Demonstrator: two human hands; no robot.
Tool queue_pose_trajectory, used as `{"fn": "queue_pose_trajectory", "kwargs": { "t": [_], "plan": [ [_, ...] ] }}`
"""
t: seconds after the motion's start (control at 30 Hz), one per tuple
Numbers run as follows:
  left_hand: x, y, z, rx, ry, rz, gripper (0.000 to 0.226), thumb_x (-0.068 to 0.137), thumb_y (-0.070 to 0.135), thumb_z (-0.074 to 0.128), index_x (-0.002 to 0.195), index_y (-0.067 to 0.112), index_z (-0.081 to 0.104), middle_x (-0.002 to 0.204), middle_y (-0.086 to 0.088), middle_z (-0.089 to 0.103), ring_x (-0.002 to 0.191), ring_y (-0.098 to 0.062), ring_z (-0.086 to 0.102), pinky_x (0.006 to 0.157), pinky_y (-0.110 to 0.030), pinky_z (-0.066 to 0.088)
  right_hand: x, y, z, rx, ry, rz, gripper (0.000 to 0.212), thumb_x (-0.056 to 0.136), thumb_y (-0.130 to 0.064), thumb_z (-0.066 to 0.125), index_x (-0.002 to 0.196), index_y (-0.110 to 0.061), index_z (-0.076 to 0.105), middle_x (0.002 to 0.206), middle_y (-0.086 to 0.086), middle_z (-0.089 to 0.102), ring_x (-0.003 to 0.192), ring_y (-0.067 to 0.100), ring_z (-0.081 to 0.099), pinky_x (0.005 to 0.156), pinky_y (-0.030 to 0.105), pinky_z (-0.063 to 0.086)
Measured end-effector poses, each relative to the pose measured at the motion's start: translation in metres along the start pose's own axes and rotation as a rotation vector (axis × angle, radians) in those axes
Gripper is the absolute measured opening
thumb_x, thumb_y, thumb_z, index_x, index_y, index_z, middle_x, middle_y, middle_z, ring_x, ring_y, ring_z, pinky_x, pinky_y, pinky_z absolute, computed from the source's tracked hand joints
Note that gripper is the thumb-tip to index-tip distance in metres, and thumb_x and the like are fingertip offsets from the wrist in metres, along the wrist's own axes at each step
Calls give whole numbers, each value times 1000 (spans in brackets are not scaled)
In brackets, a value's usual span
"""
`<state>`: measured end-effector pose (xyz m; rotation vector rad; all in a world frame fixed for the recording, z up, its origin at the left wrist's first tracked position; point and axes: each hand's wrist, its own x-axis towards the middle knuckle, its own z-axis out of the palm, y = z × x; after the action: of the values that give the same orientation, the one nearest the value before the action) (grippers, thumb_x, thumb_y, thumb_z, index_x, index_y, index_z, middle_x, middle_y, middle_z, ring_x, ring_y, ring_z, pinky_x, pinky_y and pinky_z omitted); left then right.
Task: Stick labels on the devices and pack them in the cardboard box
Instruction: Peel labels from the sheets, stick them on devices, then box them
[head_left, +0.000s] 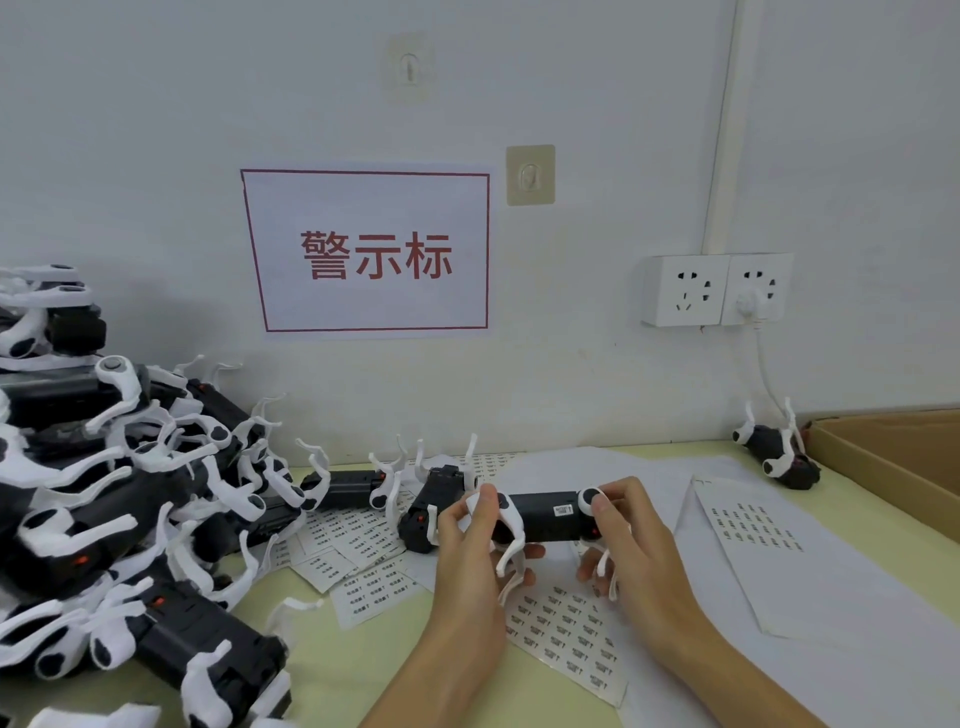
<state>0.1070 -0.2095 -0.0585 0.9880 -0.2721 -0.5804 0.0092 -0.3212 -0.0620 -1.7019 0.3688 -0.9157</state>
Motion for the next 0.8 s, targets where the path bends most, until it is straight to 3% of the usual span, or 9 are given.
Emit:
{"fn": "queue_pose_trajectory", "kwargs": {
  "t": [0.17, 0.33, 0.47, 0.53, 0.7, 0.8],
  "plan": [
    [-1, 0, 1, -28, -29, 8, 54, 73, 49, 67, 112, 14, 56, 75, -9, 72, 64, -22, 71, 55, -32, 56, -3, -1, -2, -12, 14, -74, 15, 98, -43, 48, 92, -31, 55, 84, 13, 67, 55, 24, 58, 49, 29, 44],
    [-1, -1, -1, -17, -39, 21, 34, 94, 41, 60, 118, 16, 61, 100, -12, 76, 88, -27, 74, 78, -40, 57, -7, -4, 1, -84, 49, -185, 11, 92, -48, 48, 99, -42, 53, 86, -6, 66, 67, 15, 62, 56, 18, 46],
    [-4, 2, 3, -9, -54, -4, 36, 101, 40, 52, 130, 20, 61, 117, -11, 73, 104, -26, 71, 76, -36, 55, -11, -5, 2, -120, 70, -225, 30, 86, -57, 48, 109, -39, 50, 100, -16, 65, 80, 14, 65, 64, 15, 48],
    [-5, 3, 4, -8, -51, 1, 37, 102, 40, 50, 131, 19, 61, 120, -12, 71, 105, -28, 69, 73, -35, 54, -11, -5, 3, -124, 75, -233, 32, 86, -57, 48, 111, -38, 49, 101, -17, 64, 80, 14, 65, 65, 17, 49],
    [-5, 3, 2, -23, -47, 19, 28, 99, 36, 55, 121, 23, 66, 111, -7, 75, 103, -25, 72, 89, -42, 54, -11, -1, 2, -159, 77, -228, 33, 87, -57, 46, 114, -38, 48, 105, -20, 62, 84, 13, 65, 69, 23, 52],
    [-1, 0, 0, -23, -43, 16, 24, 100, 35, 56, 122, 27, 63, 105, -6, 76, 93, -23, 74, 76, -38, 56, -10, 1, 2, -196, 78, -234, 36, 89, -58, 42, 116, -35, 47, 106, -19, 61, 89, 13, 64, 73, 29, 52]
  ]
}}
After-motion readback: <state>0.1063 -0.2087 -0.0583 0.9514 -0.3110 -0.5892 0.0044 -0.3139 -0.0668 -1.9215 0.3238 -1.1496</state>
